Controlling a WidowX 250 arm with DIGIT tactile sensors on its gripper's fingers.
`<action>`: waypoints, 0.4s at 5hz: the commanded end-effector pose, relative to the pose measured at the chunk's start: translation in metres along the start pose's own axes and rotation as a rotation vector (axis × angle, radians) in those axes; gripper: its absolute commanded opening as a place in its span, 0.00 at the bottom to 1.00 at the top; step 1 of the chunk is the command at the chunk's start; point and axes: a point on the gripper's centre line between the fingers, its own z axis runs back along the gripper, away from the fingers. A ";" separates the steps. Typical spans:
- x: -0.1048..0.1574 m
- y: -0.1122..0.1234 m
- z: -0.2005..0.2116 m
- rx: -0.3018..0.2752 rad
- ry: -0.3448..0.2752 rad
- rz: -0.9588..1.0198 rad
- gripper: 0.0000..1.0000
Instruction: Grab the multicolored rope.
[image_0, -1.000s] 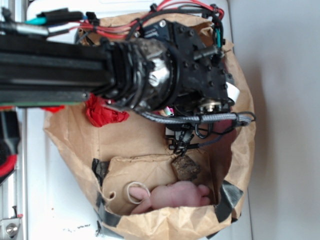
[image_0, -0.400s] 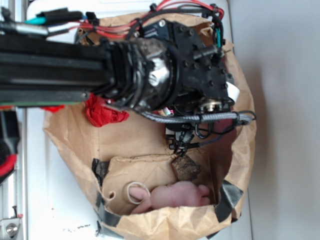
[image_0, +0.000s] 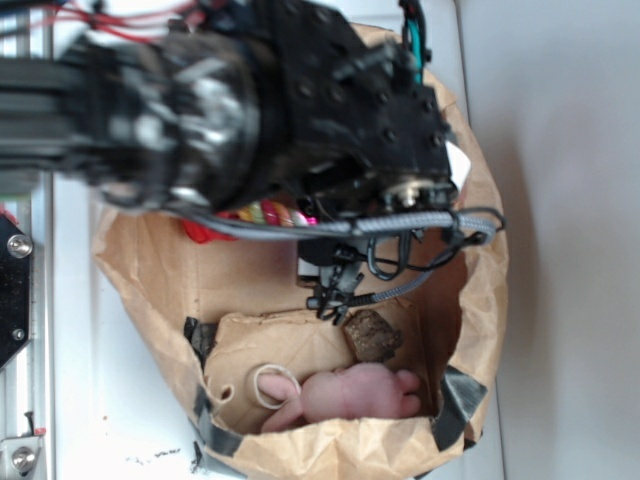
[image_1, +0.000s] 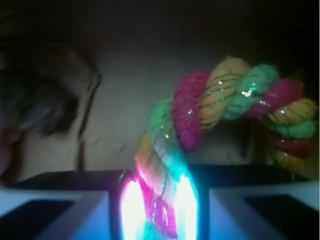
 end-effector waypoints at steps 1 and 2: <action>-0.005 -0.003 0.066 0.010 -0.113 -0.011 0.00; -0.010 -0.008 0.085 0.022 -0.129 -0.002 0.00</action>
